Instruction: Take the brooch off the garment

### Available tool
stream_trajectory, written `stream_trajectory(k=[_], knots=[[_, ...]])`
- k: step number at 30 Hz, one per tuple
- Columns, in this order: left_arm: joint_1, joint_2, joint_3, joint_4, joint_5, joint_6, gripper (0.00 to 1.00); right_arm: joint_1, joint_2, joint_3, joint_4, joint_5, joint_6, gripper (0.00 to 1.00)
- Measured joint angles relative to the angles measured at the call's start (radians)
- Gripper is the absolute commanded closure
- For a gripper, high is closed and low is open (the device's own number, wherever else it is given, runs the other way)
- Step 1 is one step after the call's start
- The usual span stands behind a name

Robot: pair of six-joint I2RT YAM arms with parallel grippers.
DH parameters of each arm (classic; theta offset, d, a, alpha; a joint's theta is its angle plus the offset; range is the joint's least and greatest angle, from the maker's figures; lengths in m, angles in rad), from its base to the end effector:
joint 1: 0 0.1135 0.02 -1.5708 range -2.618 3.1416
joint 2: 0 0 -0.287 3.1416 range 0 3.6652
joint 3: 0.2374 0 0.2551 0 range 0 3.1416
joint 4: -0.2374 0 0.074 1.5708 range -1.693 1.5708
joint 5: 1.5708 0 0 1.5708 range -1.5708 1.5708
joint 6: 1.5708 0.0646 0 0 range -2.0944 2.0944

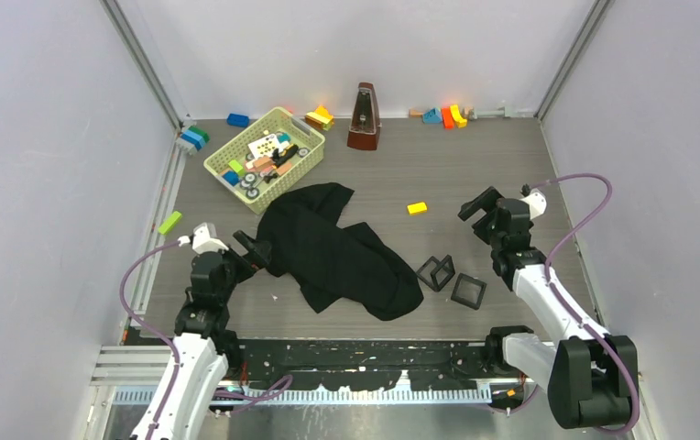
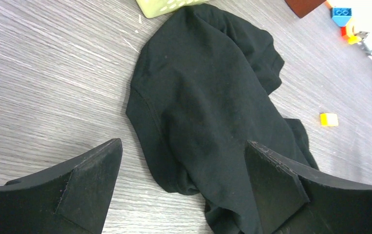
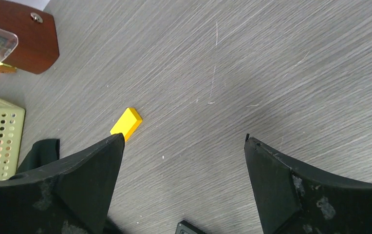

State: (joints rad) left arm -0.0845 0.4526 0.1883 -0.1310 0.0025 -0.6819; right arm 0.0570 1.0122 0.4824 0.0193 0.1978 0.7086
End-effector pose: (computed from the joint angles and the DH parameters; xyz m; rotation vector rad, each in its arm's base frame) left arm 0.1443 -0.0124 0.1788 -0.5871 1.9124 -0.5007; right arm 0.2323 0.0005 0.2162 0.7794 1.9295 0.2636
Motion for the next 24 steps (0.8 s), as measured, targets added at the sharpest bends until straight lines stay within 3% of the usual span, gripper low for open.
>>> stream_trajectory(k=[7,13,24], knots=[[0.000,0.013,-0.023,0.038,0.045,-0.035,0.07,0.069,0.041,0.005,0.048,-0.133,-0.073,0.10],[0.000,0.085,-0.023,0.040,0.047,-0.044,0.24,0.348,0.163,0.080,0.101,-0.201,-0.193,0.24],[0.000,0.123,-0.023,0.047,0.053,-0.052,0.32,0.570,0.480,0.274,0.097,-0.308,-0.361,0.37]])
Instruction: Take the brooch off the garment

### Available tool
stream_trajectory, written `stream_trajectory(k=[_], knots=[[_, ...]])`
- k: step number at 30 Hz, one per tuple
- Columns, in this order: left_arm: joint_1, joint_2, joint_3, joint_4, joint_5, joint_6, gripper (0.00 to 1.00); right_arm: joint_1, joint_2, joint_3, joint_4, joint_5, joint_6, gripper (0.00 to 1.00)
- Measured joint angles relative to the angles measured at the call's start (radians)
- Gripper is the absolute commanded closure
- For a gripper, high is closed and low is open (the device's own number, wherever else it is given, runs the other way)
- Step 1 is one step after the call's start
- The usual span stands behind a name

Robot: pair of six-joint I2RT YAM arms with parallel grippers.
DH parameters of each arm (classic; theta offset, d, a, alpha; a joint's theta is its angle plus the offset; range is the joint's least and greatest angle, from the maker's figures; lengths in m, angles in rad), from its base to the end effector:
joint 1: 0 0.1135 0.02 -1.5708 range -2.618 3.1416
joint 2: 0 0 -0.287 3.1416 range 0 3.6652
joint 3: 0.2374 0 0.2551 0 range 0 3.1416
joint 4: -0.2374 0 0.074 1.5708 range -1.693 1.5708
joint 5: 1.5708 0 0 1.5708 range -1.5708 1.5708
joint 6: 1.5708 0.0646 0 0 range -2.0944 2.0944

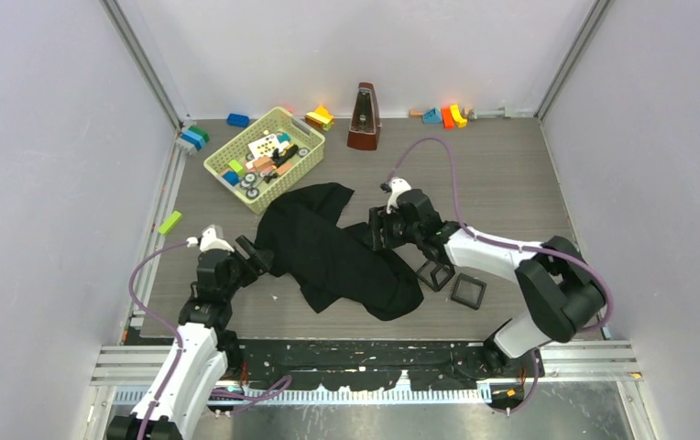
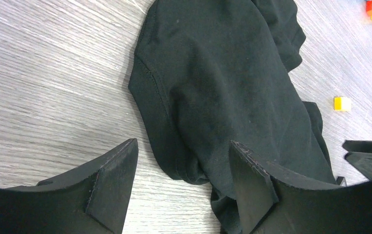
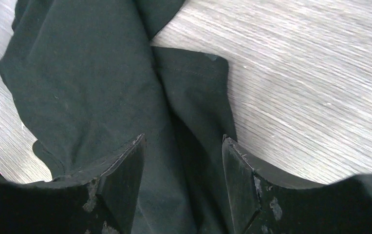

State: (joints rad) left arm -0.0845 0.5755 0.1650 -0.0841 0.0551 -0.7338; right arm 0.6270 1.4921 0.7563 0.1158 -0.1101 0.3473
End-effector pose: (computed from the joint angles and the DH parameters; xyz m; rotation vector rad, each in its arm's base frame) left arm 0.1516 -0.0164 0.1600 -0.6408 2.0130 -0.5549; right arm 0.2663 0.2017 0.1974 -0.3795 2.2349 0.6564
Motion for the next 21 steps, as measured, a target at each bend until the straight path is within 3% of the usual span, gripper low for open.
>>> stream_trajectory(k=[8,12,16,19,21], knots=[[0.000,0.010,0.000,0.030,0.052,-0.002,0.43,0.042,0.100,0.060,-0.040,-0.047,-0.036,0.48],[0.000,0.034,0.000,0.046,0.078,0.001,0.50,0.066,0.149,0.100,-0.051,-0.060,-0.044,0.68],[0.000,0.065,0.000,0.058,0.096,0.002,0.49,0.082,0.183,0.134,-0.078,-0.063,-0.055,0.97],[0.000,0.089,0.000,0.069,0.103,0.002,0.47,0.085,0.183,0.137,-0.088,-0.055,-0.055,0.99],[0.000,0.108,0.001,0.073,0.105,0.002,0.39,0.085,0.180,0.136,-0.090,-0.031,-0.052,0.99]])
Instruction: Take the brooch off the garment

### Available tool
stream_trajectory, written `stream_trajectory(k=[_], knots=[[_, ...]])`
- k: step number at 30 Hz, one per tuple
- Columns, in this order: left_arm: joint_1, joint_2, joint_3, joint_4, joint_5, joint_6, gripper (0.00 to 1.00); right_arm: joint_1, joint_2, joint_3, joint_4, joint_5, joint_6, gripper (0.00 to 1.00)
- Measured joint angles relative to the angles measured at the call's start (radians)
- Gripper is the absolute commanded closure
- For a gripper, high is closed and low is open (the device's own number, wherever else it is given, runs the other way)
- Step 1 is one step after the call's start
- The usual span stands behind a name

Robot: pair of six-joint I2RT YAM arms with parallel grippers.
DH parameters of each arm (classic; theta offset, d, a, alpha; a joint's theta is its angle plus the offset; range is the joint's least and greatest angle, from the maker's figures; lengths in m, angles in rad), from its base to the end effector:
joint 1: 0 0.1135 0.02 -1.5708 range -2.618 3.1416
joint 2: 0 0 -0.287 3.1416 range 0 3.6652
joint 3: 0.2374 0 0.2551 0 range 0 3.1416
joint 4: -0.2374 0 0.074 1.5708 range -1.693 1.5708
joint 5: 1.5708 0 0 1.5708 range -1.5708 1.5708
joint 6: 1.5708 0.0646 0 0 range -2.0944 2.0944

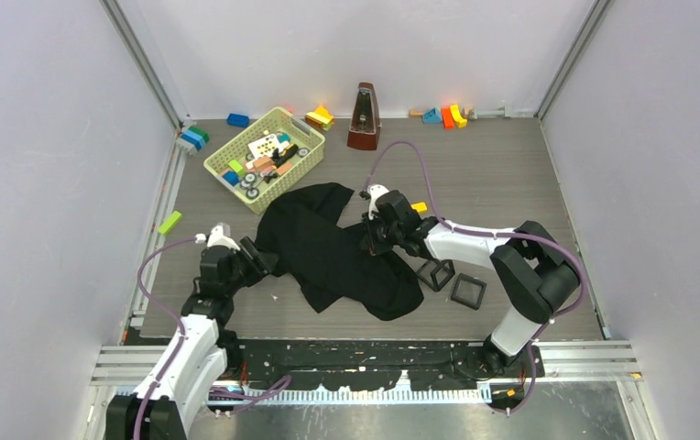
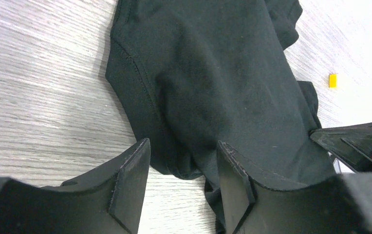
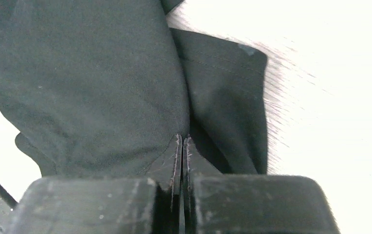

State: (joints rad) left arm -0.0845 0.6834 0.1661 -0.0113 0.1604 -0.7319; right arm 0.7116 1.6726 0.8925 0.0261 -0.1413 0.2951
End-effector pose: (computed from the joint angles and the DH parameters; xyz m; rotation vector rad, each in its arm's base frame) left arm 0.1601 -0.0239 0.1548 -0.5923 2.0786 -0.6512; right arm 0.2729 0.2473 0.1728 -0.5707 2.3438 0.6528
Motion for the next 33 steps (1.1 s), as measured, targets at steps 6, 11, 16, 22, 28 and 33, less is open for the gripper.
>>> stream_trajectory(k=[6,11,16,22,28,33], knots=[[0.000,0.048,0.006,0.007,0.014,-0.001,0.33,0.005,-0.104,-0.064,0.019,0.167,0.027,1.00],[0.000,0.112,0.022,0.023,0.036,-0.002,0.47,0.005,-0.186,-0.107,0.029,0.307,0.043,1.00],[0.000,0.176,0.033,0.047,0.072,0.000,0.42,0.004,-0.168,-0.104,0.029,0.335,0.047,1.00],[0.000,0.242,0.047,0.089,0.085,-0.008,0.45,0.004,-0.152,-0.101,0.026,0.335,0.048,1.00],[0.000,0.359,0.080,0.136,0.066,-0.057,0.48,0.004,-0.152,-0.101,0.027,0.335,0.048,1.00],[0.000,0.513,0.138,0.222,0.064,-0.111,0.52,0.004,-0.152,-0.101,0.027,0.334,0.048,1.00]])
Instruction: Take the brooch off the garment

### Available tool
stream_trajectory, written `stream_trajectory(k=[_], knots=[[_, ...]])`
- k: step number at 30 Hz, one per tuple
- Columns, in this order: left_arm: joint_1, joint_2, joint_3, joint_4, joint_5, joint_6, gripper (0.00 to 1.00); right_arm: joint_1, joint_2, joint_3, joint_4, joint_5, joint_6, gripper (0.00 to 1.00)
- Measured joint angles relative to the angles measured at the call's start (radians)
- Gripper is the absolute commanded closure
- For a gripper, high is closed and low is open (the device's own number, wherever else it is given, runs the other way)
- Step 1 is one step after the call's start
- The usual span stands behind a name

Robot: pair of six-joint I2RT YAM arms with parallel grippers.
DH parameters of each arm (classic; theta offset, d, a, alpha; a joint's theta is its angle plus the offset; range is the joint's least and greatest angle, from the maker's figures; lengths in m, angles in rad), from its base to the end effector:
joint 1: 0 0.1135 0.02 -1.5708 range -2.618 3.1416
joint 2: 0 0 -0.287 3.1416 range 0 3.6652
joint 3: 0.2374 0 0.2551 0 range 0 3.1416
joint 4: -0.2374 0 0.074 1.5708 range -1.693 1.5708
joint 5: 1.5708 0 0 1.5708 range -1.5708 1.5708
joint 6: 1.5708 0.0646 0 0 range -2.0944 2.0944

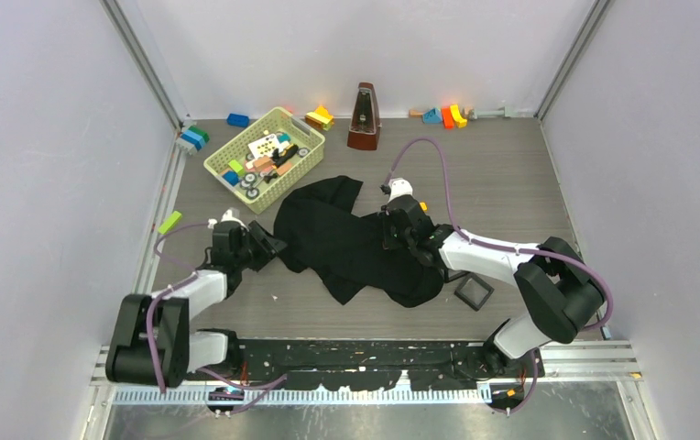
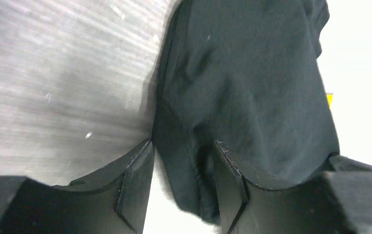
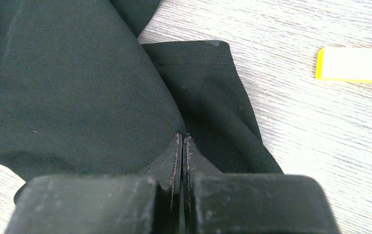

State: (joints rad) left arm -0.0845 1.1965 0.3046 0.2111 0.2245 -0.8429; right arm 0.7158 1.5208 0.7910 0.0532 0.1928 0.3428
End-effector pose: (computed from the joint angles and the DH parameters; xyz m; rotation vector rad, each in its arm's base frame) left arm 0.2219 -0.0332 0.1391 -0.7486 2.2180 -0.7343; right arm 0.2629 0.2122 0.1935 -0.3153 2.2348 0.3576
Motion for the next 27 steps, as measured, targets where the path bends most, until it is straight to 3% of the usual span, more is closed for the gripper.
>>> stream_trajectory(k=[6,13,18,22,27], knots=[[0.002,0.213,0.056,0.172,0.022,-0.066,1.00,0.000,-0.003,-0.002,0.003,0.000,0.000,0.99],[0.002,0.235,0.077,0.171,0.040,-0.093,1.00,0.000,-0.055,-0.037,0.016,0.002,0.000,1.00],[0.002,0.002,0.141,-0.025,-0.004,-0.057,1.00,0.000,-0.121,-0.019,-0.025,-0.024,0.005,1.00],[0.002,-0.168,0.285,-0.169,-0.058,-0.013,1.00,0.000,-0.127,0.131,-0.170,-0.059,0.006,1.00],[0.002,-0.257,0.520,-0.371,-0.097,0.041,1.00,0.000,-0.127,0.433,-0.377,-0.094,0.003,1.00]])
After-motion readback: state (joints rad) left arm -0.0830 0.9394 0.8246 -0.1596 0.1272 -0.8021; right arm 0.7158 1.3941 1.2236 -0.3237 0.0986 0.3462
